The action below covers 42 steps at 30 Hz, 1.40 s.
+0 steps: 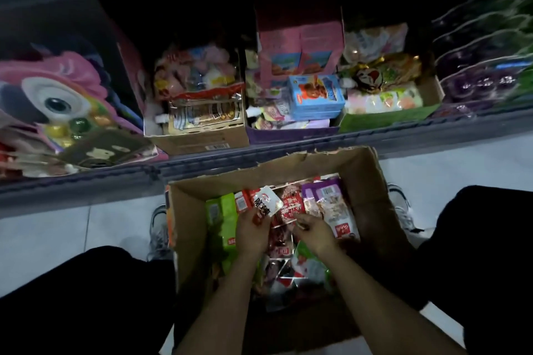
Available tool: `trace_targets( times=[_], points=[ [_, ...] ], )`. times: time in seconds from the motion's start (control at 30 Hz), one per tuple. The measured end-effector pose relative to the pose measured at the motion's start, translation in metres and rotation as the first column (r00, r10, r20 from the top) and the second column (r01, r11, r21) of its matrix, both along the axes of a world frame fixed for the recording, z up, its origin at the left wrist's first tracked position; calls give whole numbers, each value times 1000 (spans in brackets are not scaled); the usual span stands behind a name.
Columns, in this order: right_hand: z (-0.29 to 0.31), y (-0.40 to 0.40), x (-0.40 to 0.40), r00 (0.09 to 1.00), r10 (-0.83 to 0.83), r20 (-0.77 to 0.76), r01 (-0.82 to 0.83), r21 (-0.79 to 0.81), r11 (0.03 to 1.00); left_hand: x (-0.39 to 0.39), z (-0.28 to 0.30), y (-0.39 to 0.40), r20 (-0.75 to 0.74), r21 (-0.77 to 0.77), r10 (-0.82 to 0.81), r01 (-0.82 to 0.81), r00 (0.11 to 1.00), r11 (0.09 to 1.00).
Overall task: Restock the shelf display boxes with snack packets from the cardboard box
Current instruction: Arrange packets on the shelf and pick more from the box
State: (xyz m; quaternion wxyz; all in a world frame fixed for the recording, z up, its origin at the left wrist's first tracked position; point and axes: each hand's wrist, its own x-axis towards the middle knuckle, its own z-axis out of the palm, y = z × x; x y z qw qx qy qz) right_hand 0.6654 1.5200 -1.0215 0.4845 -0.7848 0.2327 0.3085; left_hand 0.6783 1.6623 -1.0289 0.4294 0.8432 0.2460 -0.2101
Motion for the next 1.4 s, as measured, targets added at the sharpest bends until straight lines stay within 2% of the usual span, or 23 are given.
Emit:
trace_targets(
  times=[0.1,0.23,0.33,0.47,0.6,0.8,0.83,0.93,1.03,1.1,1.23,1.37,1.4],
  points=[
    [-15,1,4,997,-53,-50,55,29,998,2,-11,1,-8,18,-16,16,1000,1000],
    [-37,6,9,935,-287,-207,314,112,943,4,-24,-1,-15,19,-172,172,985,985],
    [-46,9,12,843,-438,-311,509,198,838,8,-30,-3,-32,14,-317,318,948,948],
    [-59,18,13,732,-592,-338,669,189,719,7,-42,-1,-64,-23,-339,338,939,941],
    [-74,27,13,513,-788,-341,856,135,499,5,-49,1,-18,22,-346,346,938,938],
    [-73,37,19,345,-837,-424,936,85,343,0,-51,0,26,27,-277,276,961,961],
    [-72,37,19,355,-827,-435,931,86,354,0,-51,-1,29,21,-266,266,963,964],
    [-67,32,20,493,-746,-447,865,167,472,-1,-48,-3,49,-9,-204,204,978,979],
    [-67,33,19,477,-783,-400,873,115,473,-1,-46,-3,79,-23,-139,141,987,990],
    [-68,37,15,431,-835,-342,897,57,439,-1,-45,-2,113,-2,-122,123,986,992],
    [-61,42,3,403,-845,-350,914,109,391,1,-38,0,137,3,-79,79,987,997],
    [-46,36,-11,315,-849,-425,947,199,252,0,-25,1,135,-19,-90,93,987,996],
    [-42,33,-15,282,-849,-448,958,179,224,-2,-22,1,133,-23,-106,110,985,994]
  ],
)
